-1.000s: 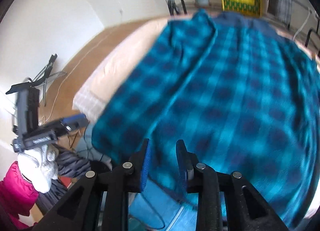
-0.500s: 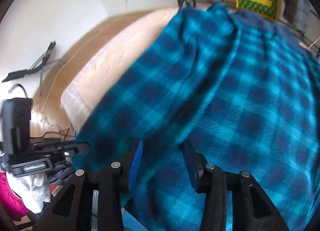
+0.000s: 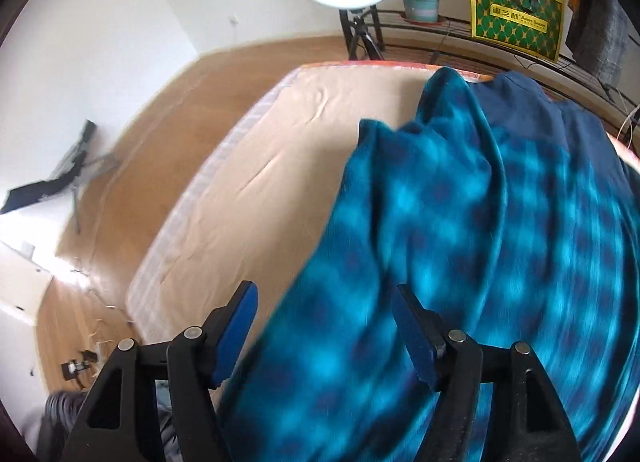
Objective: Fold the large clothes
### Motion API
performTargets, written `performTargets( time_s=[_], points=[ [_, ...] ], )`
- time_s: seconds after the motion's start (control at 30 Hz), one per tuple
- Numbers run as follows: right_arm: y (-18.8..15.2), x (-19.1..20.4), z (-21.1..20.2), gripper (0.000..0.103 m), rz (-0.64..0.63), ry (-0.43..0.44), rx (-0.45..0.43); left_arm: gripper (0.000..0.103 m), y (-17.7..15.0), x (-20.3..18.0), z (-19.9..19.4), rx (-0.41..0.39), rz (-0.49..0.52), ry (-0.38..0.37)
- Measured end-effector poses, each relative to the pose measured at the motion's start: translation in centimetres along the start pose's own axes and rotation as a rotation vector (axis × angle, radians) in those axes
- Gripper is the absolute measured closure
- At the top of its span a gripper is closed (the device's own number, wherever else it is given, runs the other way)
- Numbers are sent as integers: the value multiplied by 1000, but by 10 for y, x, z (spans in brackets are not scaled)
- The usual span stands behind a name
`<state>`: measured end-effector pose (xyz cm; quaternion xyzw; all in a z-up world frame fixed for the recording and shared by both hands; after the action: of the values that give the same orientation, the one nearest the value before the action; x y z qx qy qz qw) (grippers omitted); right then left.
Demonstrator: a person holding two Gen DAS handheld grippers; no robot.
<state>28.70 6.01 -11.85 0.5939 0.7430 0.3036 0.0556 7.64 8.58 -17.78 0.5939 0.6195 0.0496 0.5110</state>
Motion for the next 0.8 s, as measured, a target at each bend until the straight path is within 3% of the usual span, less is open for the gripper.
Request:
performTargets(
  time_s=[0.2, 0.33, 0.37, 0.47, 0.57, 0.8],
  points=[
    [9, 19, 55, 31, -152, -152, 98, 96, 1, -9, 5, 1, 14, -7],
    [8, 13, 73, 32, -192, -264, 112, 96, 1, -11, 7, 4, 17, -4],
    [7, 11, 77, 35, -191, -269, 120, 96, 2, -11, 7, 4, 19, -3],
    [1, -2, 87, 69, -176, -279, 157, 96, 0, -16, 7, 3, 26, 3],
    [2, -14, 85, 87, -143, -246, 140, 96, -2, -23, 9, 5, 37, 3],
    [8, -48, 45, 91, 121, -14, -1, 96, -5, -56, 15, 14, 130, -12]
  ],
)
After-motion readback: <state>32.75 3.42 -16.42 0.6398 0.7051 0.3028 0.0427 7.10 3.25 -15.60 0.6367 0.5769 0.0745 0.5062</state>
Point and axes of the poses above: each gripper's, at about its wrist camera, not at the fingertips, and z roughly the way its jaws point, x to its left, y to its top, the point moved 6 cm from there along z, roughly the way its jaws point, and after that the axes turned 12 degrees about -x, right-handed, at the moved point
